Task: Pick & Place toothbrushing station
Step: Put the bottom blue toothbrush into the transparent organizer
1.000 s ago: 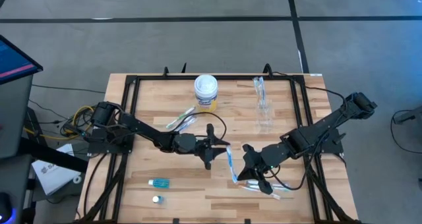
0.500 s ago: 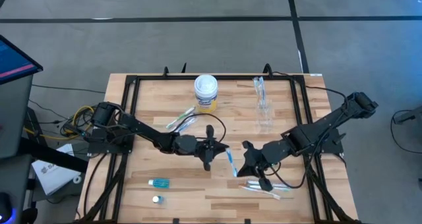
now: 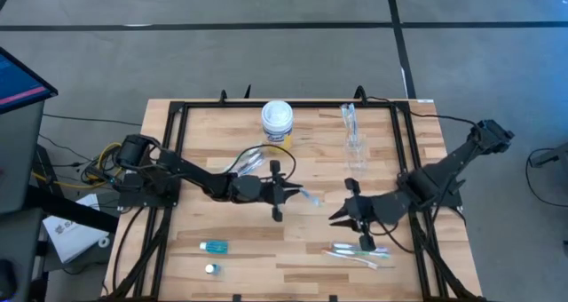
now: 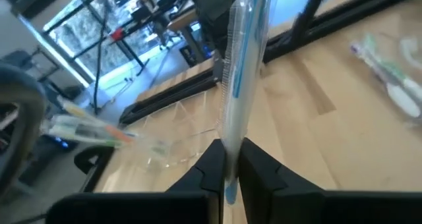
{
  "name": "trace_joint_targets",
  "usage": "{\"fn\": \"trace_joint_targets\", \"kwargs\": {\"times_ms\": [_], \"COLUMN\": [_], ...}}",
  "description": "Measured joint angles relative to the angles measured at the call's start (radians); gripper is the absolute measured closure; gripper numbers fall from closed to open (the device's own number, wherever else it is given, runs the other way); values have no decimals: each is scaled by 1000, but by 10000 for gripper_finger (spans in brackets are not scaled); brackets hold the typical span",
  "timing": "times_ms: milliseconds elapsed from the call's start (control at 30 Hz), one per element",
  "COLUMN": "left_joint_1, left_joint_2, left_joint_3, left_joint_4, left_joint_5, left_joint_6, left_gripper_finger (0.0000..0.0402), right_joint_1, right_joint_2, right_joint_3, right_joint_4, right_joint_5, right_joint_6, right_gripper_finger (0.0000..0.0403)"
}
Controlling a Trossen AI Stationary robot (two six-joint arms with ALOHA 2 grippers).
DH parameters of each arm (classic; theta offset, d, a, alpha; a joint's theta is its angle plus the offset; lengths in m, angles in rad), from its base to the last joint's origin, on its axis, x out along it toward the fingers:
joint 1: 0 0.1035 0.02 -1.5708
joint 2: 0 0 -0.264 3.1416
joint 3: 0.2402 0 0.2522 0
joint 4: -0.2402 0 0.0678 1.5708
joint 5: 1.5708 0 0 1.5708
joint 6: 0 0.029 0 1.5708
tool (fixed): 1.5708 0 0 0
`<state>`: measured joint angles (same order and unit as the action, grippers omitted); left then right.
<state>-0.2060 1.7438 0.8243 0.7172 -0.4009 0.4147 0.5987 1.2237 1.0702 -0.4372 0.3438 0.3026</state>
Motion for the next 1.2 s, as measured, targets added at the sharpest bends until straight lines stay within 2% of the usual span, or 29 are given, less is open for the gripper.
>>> {"fn": "trace_joint_targets", "kwargs": {"times_ms": [300, 567, 867, 933, 1067, 1200], "left_joint_1": [9, 12, 11, 11, 11, 11], "left_joint_2": [-8, -8, -8, -8, -8, -8], "left_joint_3": [-1, -2, -2, -2, -2, -2], "left_joint_4": [23, 68, 115, 117, 117, 117], "left_joint_5": [107, 159, 216, 219, 222, 222], "left_joint_6": [-126, -186, -217, -218, -218, -218], "left_gripper_finger": [387, 387, 387, 387, 387, 387], "right_joint_1": [66, 67, 33, 21, 3, 6], "right_joint_2": [25, 25, 44, 43, 35, -7], "right_joint_3": [-13, -13, -20, -69, -204, -263], "right_joint_4": [2, 25, 94, 160, 419, 595], "right_joint_5": [282, 392, 447, 448, 443, 443], "right_joint_6": [-50, -73, -128, -143, -250, -340], "right_gripper_finger": [314, 280, 243, 241, 244, 249]}}
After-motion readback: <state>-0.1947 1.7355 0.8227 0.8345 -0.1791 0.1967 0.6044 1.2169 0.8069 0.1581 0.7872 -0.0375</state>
